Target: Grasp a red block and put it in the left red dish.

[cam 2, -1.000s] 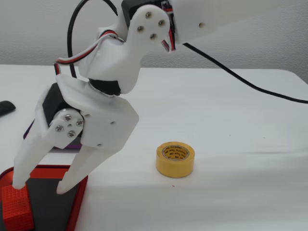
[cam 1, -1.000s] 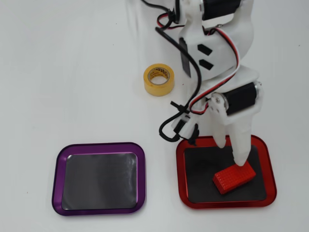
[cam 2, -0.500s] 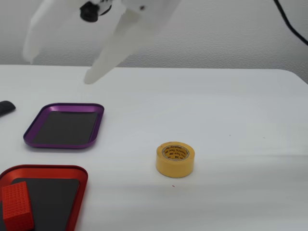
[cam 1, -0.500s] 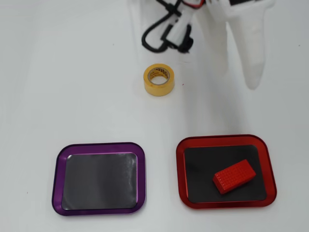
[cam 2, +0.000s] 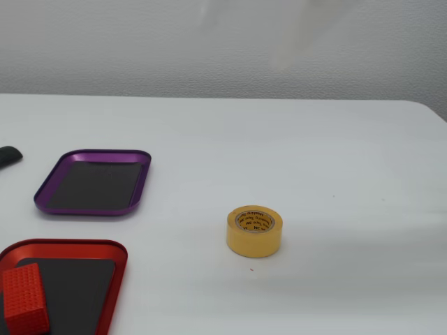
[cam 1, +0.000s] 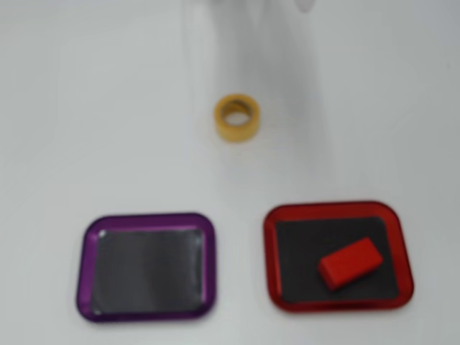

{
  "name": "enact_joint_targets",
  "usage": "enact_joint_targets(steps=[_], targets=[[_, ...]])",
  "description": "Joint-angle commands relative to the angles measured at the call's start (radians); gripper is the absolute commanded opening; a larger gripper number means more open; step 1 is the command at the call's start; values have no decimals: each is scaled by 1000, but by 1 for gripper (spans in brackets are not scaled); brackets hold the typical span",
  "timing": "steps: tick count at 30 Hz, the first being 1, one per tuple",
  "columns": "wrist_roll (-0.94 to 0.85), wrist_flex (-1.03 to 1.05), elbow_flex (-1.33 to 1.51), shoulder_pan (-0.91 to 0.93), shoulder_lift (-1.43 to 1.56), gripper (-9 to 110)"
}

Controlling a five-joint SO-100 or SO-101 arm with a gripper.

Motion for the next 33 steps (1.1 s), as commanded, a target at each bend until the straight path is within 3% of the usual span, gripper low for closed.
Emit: enact_joint_targets(steps=[1, 11, 21, 33], targets=[[37, -8, 156, 40, 206, 21], [224, -158, 825, 49, 742, 21], [227, -285, 1183, 38, 1267, 21], [225, -293, 1617, 40, 1434, 21]])
